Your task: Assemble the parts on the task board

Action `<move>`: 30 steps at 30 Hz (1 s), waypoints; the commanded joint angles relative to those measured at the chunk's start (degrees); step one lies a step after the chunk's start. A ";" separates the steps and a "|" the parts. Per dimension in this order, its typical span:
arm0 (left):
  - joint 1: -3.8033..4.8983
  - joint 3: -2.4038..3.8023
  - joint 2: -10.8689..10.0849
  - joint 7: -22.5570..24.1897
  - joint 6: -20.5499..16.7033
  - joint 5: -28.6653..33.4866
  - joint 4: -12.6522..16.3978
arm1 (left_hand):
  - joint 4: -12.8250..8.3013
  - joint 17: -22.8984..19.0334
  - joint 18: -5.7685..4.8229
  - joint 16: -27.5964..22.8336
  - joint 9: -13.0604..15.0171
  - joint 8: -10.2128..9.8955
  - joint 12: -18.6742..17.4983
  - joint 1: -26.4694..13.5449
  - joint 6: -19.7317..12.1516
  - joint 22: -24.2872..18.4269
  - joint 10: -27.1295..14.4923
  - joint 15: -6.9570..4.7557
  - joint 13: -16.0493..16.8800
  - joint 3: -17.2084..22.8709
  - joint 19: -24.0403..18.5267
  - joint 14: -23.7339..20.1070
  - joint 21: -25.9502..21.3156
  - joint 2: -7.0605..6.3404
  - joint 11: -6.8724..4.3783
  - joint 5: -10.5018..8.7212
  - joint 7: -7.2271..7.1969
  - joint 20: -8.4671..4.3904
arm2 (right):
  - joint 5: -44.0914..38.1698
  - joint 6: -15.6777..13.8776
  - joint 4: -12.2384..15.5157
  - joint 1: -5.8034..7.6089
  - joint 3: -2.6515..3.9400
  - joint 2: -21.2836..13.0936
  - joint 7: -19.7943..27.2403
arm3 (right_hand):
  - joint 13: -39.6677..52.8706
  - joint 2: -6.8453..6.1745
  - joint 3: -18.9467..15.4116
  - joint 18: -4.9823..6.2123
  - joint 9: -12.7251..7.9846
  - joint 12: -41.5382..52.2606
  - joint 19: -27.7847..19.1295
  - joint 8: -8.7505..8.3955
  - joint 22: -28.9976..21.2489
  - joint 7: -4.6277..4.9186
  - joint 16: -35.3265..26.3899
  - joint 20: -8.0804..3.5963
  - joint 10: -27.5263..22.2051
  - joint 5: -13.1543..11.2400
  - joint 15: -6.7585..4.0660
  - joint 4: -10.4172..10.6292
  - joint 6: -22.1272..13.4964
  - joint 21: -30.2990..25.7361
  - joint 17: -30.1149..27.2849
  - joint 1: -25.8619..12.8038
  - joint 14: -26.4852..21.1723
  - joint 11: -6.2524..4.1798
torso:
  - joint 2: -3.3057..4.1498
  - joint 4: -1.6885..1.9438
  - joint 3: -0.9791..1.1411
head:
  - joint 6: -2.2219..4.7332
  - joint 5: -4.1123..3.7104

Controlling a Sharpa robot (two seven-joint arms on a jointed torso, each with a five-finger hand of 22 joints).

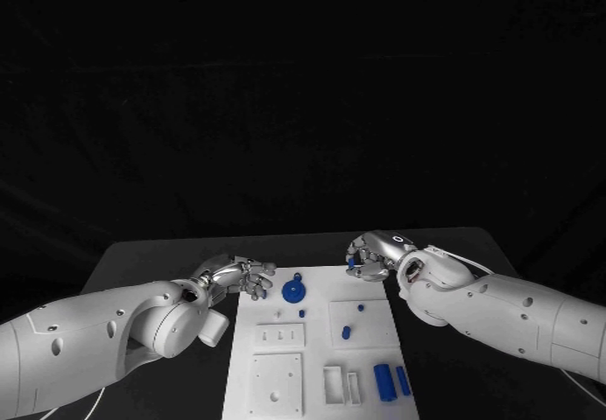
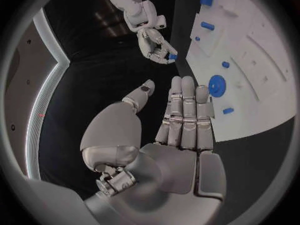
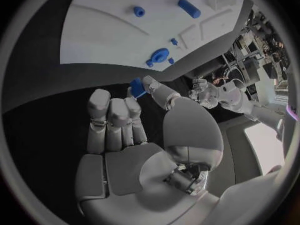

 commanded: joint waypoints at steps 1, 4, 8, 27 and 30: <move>0.77 0.06 0.81 -6.27 0.27 -4.01 -0.56 | 1.16 0.20 0.39 0.45 -0.28 -0.66 0.44 -1.73 -0.91 0.05 0.49 -0.14 0.24 -0.44 0.38 0.17 0.33 -1.01 -0.06 -0.31 0.50 -0.25 | -5.00 2.77 2.38 0.22 -0.02 0.71 -5.12 | 0.01 -0.58 0.16 2.72 0.18 0.19 -0.06 0.35 0.60 1.97 0.09 -0.29 0.22 -0.28 -0.41 0.11 2.42 0.24 0.09 -0.26 -0.10 -0.01 | -0.99 -0.27 -0.13 | -0.05 0.42; 1.28 0.06 1.69 -8.77 -0.02 -5.52 -1.16 | 2.27 0.34 0.40 0.68 -0.50 -1.34 0.48 -2.97 -1.93 -0.01 0.31 -0.19 0.44 -0.58 0.34 -0.06 0.41 -1.91 0.06 -0.33 0.78 -0.37 | -6.35 3.78 3.86 0.36 -0.02 2.01 -6.10 | -0.04 -0.71 0.20 2.72 0.18 0.13 -0.04 0.33 0.59 1.97 0.08 -0.30 0.18 -0.28 -0.41 0.15 2.43 0.23 0.09 -0.27 -0.09 -0.01 | -1.53 -0.32 -0.17 | -0.02 0.91; 1.33 0.06 3.06 -10.45 -0.15 -7.32 -1.83 | 4.31 0.25 0.34 0.42 -0.58 -1.89 -0.20 -4.06 -2.71 -0.22 -1.45 0.13 0.47 0.26 -0.48 -1.33 0.16 -3.15 0.65 -0.31 1.21 -0.26 | -7.04 4.77 4.87 0.36 -0.02 3.65 -6.72 | -0.09 -0.77 0.25 2.72 0.18 0.06 -0.03 0.31 0.58 1.97 0.07 -0.30 0.13 -0.28 -0.41 0.22 2.42 0.22 0.09 -0.29 -0.08 -0.01 | -2.47 -0.35 -0.26 | -0.50 1.55; 1.32 -0.23 6.13 -14.23 0.29 -15.24 -2.95 | 6.40 -0.31 0.27 -0.40 0.07 -1.37 -1.61 -3.70 -1.85 -0.57 -5.22 1.16 0.61 1.33 -2.47 -3.17 -0.30 -4.14 2.16 -0.30 1.09 0.79 | -8.55 6.34 5.84 0.29 -1.17 8.80 -8.29 | -0.37 -0.44 0.74 2.72 0.14 -0.31 -0.02 0.13 0.54 2.02 -0.03 -0.27 -0.18 -0.20 -0.35 0.56 2.35 0.12 0.07 -0.23 -0.05 0.04 | -3.58 -0.13 -0.49 | -1.44 2.66; 1.32 -0.23 6.30 -14.71 0.36 -15.73 -2.97 | 6.64 -0.31 0.31 -0.36 0.12 -1.30 -1.55 -3.78 -1.70 -0.58 -5.19 1.14 0.69 1.35 -2.44 -3.12 -0.26 -4.28 2.11 -0.30 1.03 0.79 | -8.57 6.45 5.93 0.28 -1.21 9.04 -8.37 | -0.38 -0.42 0.76 2.72 0.14 -0.33 -0.02 0.13 0.54 2.02 -0.03 -0.27 -0.19 -0.20 -0.35 0.57 2.35 0.12 0.07 -0.22 -0.05 0.04 | -3.55 -0.16 -0.47 | -1.52 2.66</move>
